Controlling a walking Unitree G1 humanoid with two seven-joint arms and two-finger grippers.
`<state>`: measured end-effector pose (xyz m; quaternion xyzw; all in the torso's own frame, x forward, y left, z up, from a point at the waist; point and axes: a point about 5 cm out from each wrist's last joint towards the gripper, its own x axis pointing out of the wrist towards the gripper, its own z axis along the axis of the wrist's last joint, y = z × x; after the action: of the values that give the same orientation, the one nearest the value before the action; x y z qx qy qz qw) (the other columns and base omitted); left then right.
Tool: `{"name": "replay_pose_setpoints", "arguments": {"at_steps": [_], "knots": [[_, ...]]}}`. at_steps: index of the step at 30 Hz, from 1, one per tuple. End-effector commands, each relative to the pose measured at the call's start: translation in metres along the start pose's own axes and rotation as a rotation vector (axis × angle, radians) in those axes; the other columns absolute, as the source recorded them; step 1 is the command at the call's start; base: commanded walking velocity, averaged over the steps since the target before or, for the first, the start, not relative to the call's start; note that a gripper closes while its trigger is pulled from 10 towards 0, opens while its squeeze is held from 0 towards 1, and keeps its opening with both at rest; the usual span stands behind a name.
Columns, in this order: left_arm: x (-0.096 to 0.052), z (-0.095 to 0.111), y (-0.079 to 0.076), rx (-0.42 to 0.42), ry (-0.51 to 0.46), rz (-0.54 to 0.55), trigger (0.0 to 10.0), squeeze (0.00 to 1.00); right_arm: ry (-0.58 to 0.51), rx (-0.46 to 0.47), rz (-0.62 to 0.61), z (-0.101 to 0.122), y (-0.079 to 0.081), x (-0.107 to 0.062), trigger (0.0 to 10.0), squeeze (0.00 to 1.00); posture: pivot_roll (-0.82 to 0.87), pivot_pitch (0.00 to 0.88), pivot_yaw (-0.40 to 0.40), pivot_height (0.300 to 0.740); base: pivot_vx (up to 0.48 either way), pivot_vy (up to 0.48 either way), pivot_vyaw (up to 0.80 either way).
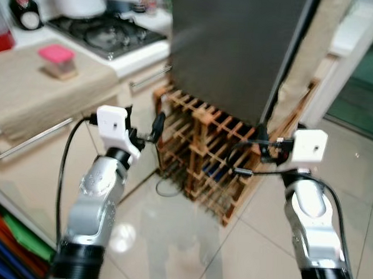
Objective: Restocking fridge
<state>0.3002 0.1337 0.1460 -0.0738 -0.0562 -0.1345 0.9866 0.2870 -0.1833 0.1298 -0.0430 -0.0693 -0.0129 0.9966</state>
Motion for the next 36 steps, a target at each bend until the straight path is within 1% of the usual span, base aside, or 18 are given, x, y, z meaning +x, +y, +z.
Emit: {"name": "replay_pose_setpoints", "arguments": {"at_steps": [1,2,6,8,11,13,15,18,20,21,25,28,36], "knots": [[0.001,0.0,0.001,0.019,-0.004,-0.001,10.0,0.0,-0.043,0.012,-0.009,0.007,0.0,0.0,10.0,0.05,-0.04,0.0,0.044,0.74,0.0,-0.48,-0.69],[0.001,0.0,0.0,0.021,-0.004,-0.003,10.0,0.0,-0.044,0.042,-0.014,0.007,-0.001,0.0,10.0,0.07,-0.04,0.0,0.044,0.74,0.0,-0.48,-0.68],[0.004,0.0,-0.004,0.044,0.0,-0.021,10.0,0.0,-0.055,0.04,-0.024,0.007,-0.002,0.0,10.0,0.07,-0.04,0.0,0.049,0.74,0.0,-0.48,-0.63],[0.007,0.0,-0.003,0.033,-0.003,-0.01,10.0,0.0,-0.045,0.026,-0.037,0.006,-0.004,0.001,10.0,0.2,-0.05,0.0,0.055,0.74,0.0,-0.435,-0.62],[0.009,0.001,-0.001,0.025,-0.008,0.011,10.0,0.0,-0.037,0.034,-0.053,0.004,-0.007,0.002,10.0,0.24,-0.05,0.0,0.056,0.74,0.0,0.0,-0.63],[0.01,0.002,-0.001,0.021,-0.009,0.011,10.0,0.0,-0.033,0.038,-0.058,0.004,-0.008,0.003,10.0,0.23,-0.05,0.0,0.056,0.74,0.0,0.0,-0.63],[0.01,0.001,0.0,0.036,-0.001,0.018,10.0,0.0,-0.033,0.034,-0.065,0.003,-0.01,0.003,10.0,0.24,-0.05,0.0,0.057,0.74,0.0,0.0,-0.64],[0.01,0.0,0.0,0.028,-0.003,0.023,10.0,0.0,-0.038,0.02,-0.066,0.004,-0.01,0.004,10.0,0.23,-0.05,0.0,0.057,0.74,0.0,0.0,-0.64],[0.011,0.002,-0.001,0.034,-0.011,0.012,10.0,0.0,-0.047,0.004,-0.049,0.005,-0.009,0.005,10.0,0.22,-0.05,0.0,0.057,0.74,0.0,0.0,-0.64],[0.011,0.002,-0.001,0.033,-0.011,0.013,10.0,0.0,-0.051,0.0,-0.036,0.006,-0.007,0.006,10.0,0.18,-0.05,0.0,0.058,0.74,0.0,0.0,0.0],[0.011,0.002,-0.001,0.026,-0.012,0.032,10.0,0.0,-0.069,-0.012,0.002,0.012,-0.001,0.008,10.0,0.18,-0.05,0.0,0.056,0.74,0.0,0.0,0.0],[0.011,0.004,0.002,0.018,-0.028,0.055,10.0,0.0,-0.063,-0.009,0.012,0.011,0.002,0.008,10.0,0.18,-0.05,0.0,0.055,0.74,0.354,0.0,0.0],[0.012,0.007,-0.001,0.029,-0.041,0.05,10.0,0.0,-0.037,-0.007,0.035,0.004,0.006,0.005,10.0,0.17,-0.05,0.0,0.054,0.74,0.455,0.0,0.0]]}}
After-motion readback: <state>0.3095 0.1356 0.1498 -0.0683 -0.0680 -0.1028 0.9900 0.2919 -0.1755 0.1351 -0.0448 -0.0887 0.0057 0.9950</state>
